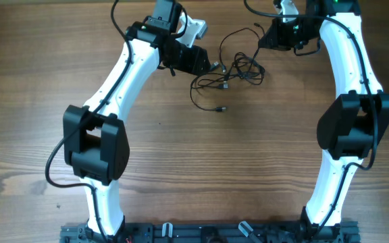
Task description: Untangle cables
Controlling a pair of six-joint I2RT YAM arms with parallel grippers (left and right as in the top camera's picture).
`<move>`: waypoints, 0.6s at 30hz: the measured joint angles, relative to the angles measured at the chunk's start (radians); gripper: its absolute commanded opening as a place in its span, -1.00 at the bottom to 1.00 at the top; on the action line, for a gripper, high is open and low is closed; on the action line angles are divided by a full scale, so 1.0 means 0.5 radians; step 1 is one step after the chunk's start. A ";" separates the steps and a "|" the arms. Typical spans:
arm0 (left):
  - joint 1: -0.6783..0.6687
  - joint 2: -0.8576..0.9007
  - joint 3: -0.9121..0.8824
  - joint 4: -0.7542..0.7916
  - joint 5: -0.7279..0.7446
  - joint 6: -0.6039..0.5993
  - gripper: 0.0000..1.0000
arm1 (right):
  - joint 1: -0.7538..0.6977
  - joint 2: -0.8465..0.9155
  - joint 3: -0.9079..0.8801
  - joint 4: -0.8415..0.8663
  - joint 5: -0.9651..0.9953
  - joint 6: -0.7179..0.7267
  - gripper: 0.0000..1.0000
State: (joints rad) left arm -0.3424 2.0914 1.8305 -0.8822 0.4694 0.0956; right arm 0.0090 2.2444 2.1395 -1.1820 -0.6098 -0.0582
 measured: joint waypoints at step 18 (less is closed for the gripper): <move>-0.119 0.113 -0.001 0.074 0.000 0.032 0.01 | 0.000 0.000 0.000 -0.016 -0.022 0.000 -0.91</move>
State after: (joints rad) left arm -0.4019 2.1479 1.8301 -0.8452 0.4694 0.1116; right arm 0.0090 2.2444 2.1395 -1.1900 -0.6209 -0.0582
